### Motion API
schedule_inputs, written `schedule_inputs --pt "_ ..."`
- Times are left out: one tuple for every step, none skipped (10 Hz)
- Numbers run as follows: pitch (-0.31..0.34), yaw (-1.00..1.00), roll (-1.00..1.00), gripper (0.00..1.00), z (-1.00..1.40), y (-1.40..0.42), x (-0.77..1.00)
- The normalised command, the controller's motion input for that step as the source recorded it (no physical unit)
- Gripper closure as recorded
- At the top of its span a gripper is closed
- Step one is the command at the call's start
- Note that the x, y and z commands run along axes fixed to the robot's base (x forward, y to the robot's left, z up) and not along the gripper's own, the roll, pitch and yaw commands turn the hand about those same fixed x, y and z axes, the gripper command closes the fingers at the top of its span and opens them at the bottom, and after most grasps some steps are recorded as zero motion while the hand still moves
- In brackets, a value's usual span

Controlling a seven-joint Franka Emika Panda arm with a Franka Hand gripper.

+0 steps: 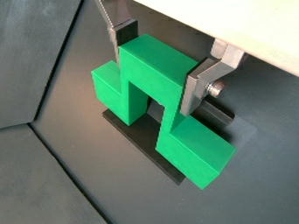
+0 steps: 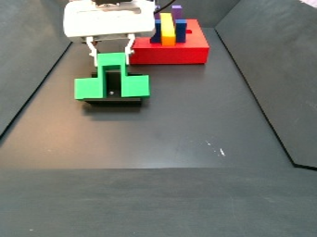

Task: Pick up the green object. Move up. Place the green object on the fixture. Regrasp the green object. Move to above the board. Insert the green object.
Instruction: Regrasp the green object, then move to above the board.

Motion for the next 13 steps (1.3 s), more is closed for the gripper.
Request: schedule_inputs --pt "0.0 0.0 0.0 1.0 0.0 0.0 0.0" --pt "0.0 0.0 0.0 1.0 0.0 0.0 0.0" --pt "0.0 0.0 0.0 1.0 0.0 0.0 0.0" --pt "0.0 0.0 0.0 1.0 0.0 0.0 0.0" --pt "0.0 0.0 0.0 1.0 0.0 0.0 0.0" --pt "0.0 0.0 0.0 1.0 0.0 0.0 0.0" --pt "0.0 0.0 0.0 1.0 0.0 0.0 0.0" --pt "0.0 0.0 0.0 1.0 0.0 0.0 0.0" --pt "0.0 0.0 0.0 1.0 0.0 0.0 0.0" --pt "0.0 0.0 0.0 1.0 0.0 0.0 0.0" --pt "0.0 0.0 0.0 1.0 0.0 0.0 0.0" --pt "0.0 0.0 0.0 1.0 0.0 0.0 0.0" --pt "0.0 0.0 0.0 1.0 1.4 0.0 0.0"
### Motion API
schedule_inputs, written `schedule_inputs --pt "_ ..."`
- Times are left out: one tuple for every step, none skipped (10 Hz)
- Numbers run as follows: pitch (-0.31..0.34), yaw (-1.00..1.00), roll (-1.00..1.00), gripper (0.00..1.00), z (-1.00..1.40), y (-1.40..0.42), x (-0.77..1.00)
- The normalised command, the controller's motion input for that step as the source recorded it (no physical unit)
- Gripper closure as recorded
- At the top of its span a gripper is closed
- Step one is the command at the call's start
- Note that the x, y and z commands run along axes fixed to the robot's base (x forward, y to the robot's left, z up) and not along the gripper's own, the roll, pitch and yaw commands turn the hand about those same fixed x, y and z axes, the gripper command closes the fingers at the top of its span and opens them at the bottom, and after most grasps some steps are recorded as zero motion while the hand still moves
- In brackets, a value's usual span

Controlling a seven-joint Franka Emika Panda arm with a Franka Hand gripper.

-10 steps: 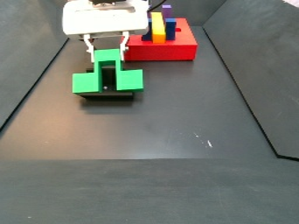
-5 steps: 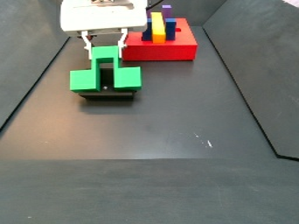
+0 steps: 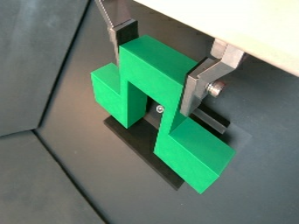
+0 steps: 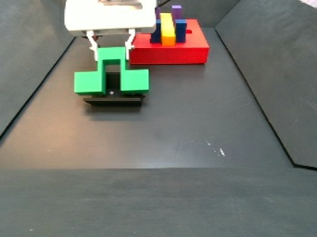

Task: Pick up the green object. Move up. Place the green object on the fixture. Regrasp the green object. Move to above the board. Insert the green object.
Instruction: Move to above the board.

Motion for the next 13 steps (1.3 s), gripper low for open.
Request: schedule_inputs --pt "0.027 -0.07 -0.03 1.0 1.4 0.01 -0.01" --pt "0.025 -0.09 -0.09 1.0 1.4 0.01 -0.03" --pt "0.024 -0.04 -0.08 1.0 1.4 0.04 -0.04" --pt "0.055 -0.02 -0.05 1.0 1.4 0.03 -0.04" --pt "0.067 -0.01 -0.01 1.0 1.4 0.02 -0.02" --pt "0.073 0.0 -0.01 1.0 1.4 0.02 -0.01" --pt "0.086 0.01 -0.02 1.0 0.74 0.0 0.0" --pt "0.088 0.03 0.0 1.0 0.18 0.0 0.03" --pt "0.056 0.02 -1.0 1.0 0.25 -1.4 -1.06" --pt "0.043 0.02 -1.0 1.0 0.29 -1.4 -1.08" --pt "0.014 0.03 -1.0 1.0 0.3 -1.4 -1.16" --pt "0.004 0.04 -1.0 1.0 0.27 -1.4 -1.2" --pt "-0.001 0.04 -1.0 1.0 0.28 -1.4 -1.2"
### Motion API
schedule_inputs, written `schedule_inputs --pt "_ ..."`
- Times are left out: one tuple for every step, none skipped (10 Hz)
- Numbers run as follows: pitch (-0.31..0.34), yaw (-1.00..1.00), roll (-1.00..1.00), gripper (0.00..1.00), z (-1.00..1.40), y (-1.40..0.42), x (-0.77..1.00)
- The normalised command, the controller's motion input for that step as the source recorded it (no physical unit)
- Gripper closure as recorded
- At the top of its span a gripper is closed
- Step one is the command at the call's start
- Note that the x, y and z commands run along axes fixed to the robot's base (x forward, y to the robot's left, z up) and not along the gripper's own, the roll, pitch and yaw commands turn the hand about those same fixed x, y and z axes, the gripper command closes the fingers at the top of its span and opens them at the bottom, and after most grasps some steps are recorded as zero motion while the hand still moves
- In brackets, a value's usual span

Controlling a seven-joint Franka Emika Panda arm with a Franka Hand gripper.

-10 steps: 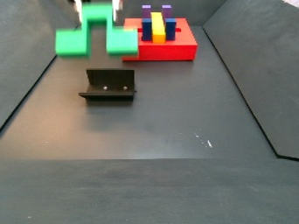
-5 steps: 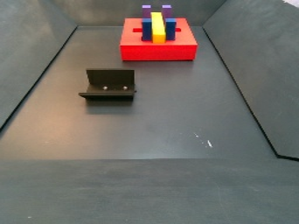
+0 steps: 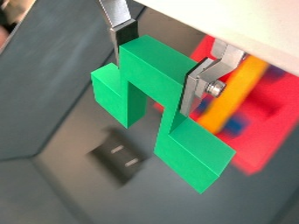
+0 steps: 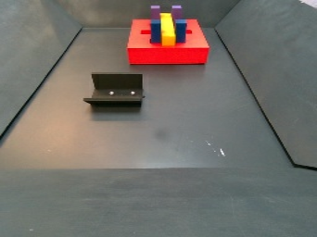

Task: Pick up the green object. Move up. Place the green object on the fixture. Regrasp the green object. Move to above the board. Insert the green object.
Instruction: Move to above the board, then insert the green object.

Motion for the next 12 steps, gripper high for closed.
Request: schedule_inputs --pt "-0.015 0.04 -1.0 1.0 0.19 -0.93 -0.83" --pt "-0.018 0.04 -1.0 1.0 0.08 -0.44 -0.43" --pt "-0.015 0.03 -1.0 1.0 0.04 -0.2 -0.24" --pt "-0.018 0.03 -1.0 1.0 0.02 -0.12 -0.16" --pt "-0.043 0.02 -1.0 1.0 0.02 -0.06 -0.11" --pt "-0.062 0.01 -0.74 1.0 0.01 0.0 -0.09" --pt "-0.064 0.0 -0.44 1.0 0.0 0.02 -0.07" --pt "-0.054 0.0 -0.28 1.0 0.01 0.01 -0.05" --pt "-0.006 0.0 -0.02 1.0 0.0 0.0 0.0" --pt "-0.034 0.0 -0.01 1.0 -0.01 0.0 0.02" --pt "-0.217 -0.01 -0.13 1.0 -0.15 0.0 0.16" --pt "-0.31 0.0 -0.27 1.0 -0.23 0.0 0.0"
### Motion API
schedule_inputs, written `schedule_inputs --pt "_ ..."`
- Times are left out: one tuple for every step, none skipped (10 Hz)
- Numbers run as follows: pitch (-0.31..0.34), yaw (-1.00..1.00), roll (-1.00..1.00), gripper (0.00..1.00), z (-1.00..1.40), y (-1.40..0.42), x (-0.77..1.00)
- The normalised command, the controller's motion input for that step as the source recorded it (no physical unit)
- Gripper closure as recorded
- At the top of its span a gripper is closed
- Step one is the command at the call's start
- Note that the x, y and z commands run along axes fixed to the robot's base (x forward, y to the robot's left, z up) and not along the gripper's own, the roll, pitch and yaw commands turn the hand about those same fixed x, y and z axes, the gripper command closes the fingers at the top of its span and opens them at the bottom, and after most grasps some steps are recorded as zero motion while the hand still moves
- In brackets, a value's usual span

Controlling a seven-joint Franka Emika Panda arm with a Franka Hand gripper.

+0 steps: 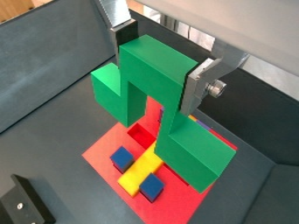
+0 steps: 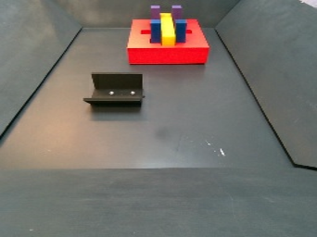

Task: Pick up the green object. Move up. Place the green object on the fixture. Regrasp the green object. Move to above the board. Insert the green object.
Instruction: Insert the green object.

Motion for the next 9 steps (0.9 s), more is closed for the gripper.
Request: schedule_inputs --pt "-0.221 0.0 -0.4 1.0 -0.19 0.0 -0.09" --pt "-0.119 0.0 -0.43 1.0 -0.23 0.0 0.06" --pt "-0.116 0.0 -0.42 1.0 -0.23 0.0 0.1" --pt "-0.116 0.0 -0.4 1.0 -0.28 0.0 0.09" --pt "-0.104 0.01 -0.38 1.0 -0.33 0.0 0.15" --pt "-0.094 0.06 -0.33 1.0 -0.41 0.0 0.25" --pt "-0.09 0.11 -0.28 1.0 -0.52 0.0 0.29" --pt "-0.063 0.15 -0.25 1.0 -0.56 0.0 0.29" --pt "-0.024 0.12 -0.13 1.0 -0.65 0.0 0.2"
